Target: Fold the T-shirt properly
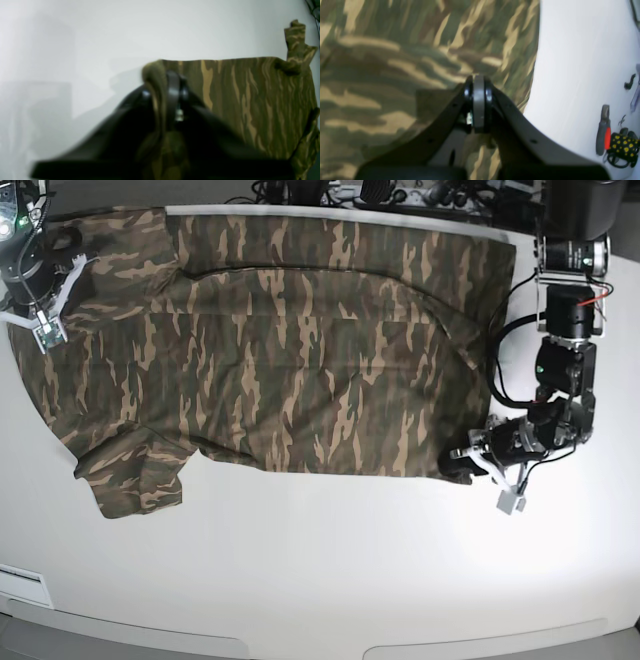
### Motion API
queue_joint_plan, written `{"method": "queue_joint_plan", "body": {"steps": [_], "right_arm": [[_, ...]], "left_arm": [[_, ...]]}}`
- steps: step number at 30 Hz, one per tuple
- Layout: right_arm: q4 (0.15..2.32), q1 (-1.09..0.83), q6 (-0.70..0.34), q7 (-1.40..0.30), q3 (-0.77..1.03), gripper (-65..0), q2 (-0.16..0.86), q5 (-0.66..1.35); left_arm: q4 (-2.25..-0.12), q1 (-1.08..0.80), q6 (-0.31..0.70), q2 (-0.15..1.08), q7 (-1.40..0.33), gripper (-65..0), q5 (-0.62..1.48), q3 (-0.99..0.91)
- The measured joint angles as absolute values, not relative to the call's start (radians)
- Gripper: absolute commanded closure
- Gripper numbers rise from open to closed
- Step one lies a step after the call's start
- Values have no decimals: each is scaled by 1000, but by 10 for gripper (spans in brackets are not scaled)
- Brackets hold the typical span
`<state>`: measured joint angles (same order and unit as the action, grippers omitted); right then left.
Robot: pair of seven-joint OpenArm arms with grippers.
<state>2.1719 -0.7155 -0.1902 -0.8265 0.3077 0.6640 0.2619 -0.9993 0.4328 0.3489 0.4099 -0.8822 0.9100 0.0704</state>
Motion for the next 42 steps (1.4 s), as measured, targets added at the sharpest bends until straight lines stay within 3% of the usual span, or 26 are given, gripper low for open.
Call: {"method": "queue_joint_plan", "body": {"steps": [4,8,10,15,29,35,42], "right_arm": [[2172,-633,-157,-825,307,-7,661,265],[2172,-493,-118,-814,306,-290,662,265],[2162,-423,-121,-789,306,-336,661,269],[1993,-212,-162,-757,307,-336,657,396],[1022,353,-451,-961,309,-336,651,939],[729,442,-508,-1000,310,-336,651,1043],[662,432,-555,-1029,310,-336,622,1076]], "left_arm": [[-997,444,348,410,-894,0,905,71],[-997,444,348,409,-891,0,906,71],[-997,444,348,409,-890,0,907,71],[-997,444,349,409,-891,0,907,71],[-997,444,382,407,-891,0,902,71],[-997,443,383,407,-891,0,902,71],[-997,443,383,407,-890,0,902,71]]}}
